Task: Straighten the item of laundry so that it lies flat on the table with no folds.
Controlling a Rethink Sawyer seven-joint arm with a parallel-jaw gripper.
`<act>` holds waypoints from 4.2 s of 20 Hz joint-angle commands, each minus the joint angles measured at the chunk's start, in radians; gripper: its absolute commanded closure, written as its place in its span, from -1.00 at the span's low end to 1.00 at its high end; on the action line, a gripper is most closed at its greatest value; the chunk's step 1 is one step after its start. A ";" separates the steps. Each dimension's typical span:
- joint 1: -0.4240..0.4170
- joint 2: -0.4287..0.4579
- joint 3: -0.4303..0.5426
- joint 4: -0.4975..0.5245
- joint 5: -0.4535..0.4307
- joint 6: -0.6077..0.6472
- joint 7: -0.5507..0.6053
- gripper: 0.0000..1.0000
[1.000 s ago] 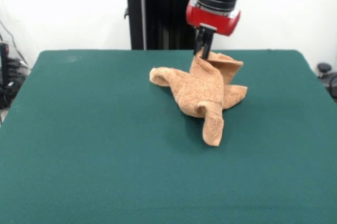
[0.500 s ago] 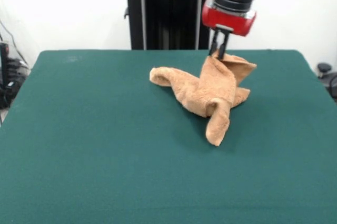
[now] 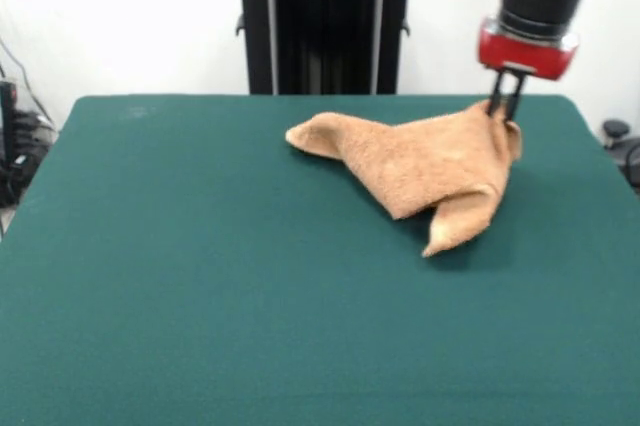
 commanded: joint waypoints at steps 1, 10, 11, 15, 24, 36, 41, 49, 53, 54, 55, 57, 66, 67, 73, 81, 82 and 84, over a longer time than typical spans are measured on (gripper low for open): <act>0.094 0.117 0.011 -0.072 0.150 0.075 0.318 1.00; 0.173 0.121 -0.029 -0.059 0.255 0.069 0.299 1.00; 0.177 0.117 -0.031 -0.051 0.259 0.064 0.294 1.00; 0.175 0.104 -0.031 -0.022 0.280 0.050 0.268 1.00; 0.186 -0.006 -0.038 0.119 0.294 0.044 0.258 1.00; 0.125 -0.058 0.059 0.411 0.305 -0.219 0.250 1.00; 0.115 -0.006 0.065 0.423 0.285 -0.310 0.241 1.00; 0.061 -0.048 0.128 0.510 0.289 -0.335 0.232 1.00; 0.027 -0.102 0.148 0.570 0.278 -0.323 0.220 1.00; 0.026 -0.112 0.148 0.579 0.279 -0.321 0.219 1.00; 0.024 -0.112 0.139 0.573 0.277 -0.311 0.209 1.00; 0.040 -0.130 0.142 0.591 0.283 -0.316 0.222 1.00; 0.030 -0.055 0.166 0.556 0.298 -0.366 0.215 1.00; 0.031 0.002 0.158 0.515 0.292 -0.404 0.205 1.00; 0.045 0.178 0.104 0.333 0.290 -0.478 0.147 1.00; 0.063 0.285 0.089 0.200 0.284 -0.531 0.110 1.00; 0.066 0.291 0.088 0.192 0.287 -0.530 0.112 1.00; 0.066 0.298 0.081 0.179 0.282 -0.534 0.110 1.00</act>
